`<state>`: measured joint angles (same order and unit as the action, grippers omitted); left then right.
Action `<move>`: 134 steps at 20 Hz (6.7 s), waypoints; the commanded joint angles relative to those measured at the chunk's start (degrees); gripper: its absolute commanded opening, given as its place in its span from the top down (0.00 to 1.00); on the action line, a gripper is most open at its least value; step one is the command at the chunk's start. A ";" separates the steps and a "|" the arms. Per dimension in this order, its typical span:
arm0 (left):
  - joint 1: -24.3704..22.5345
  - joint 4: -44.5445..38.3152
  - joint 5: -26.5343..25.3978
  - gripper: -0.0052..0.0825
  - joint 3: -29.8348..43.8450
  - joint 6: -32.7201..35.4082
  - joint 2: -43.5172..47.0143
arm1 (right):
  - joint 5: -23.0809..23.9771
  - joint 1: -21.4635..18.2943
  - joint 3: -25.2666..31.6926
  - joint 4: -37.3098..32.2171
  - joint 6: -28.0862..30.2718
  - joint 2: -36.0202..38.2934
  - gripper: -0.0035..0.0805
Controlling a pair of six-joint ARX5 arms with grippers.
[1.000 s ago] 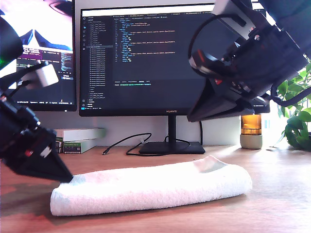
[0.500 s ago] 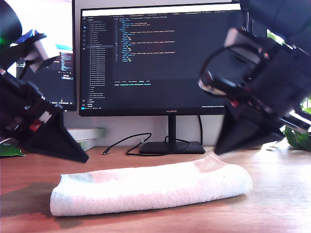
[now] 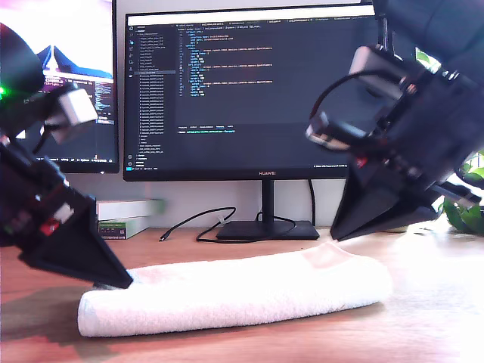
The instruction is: Fold the tea towel to a neat square and place it to the right
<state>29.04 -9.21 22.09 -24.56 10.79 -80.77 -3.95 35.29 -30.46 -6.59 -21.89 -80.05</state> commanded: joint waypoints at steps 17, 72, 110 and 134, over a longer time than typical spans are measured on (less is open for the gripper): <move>10.62 5.79 3.58 0.96 0.11 -6.36 -5.14 | -9.05 -8.41 -12.94 4.11 13.81 -18.80 0.97; -1.29 -3.39 16.52 0.96 -3.32 -3.28 7.85 | -5.07 5.22 1.60 8.17 25.88 17.22 0.97; 7.30 -1.27 15.02 0.96 -4.09 -14.03 -11.58 | 7.04 23.80 2.89 11.76 95.03 3.69 0.60; 7.30 -0.24 16.46 0.96 -4.09 -13.81 -11.58 | 4.39 20.48 2.47 2.16 101.22 -4.96 0.97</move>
<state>36.27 -10.11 38.52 -29.10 -3.07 -91.02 -0.08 55.96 -29.50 -4.03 79.57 -83.61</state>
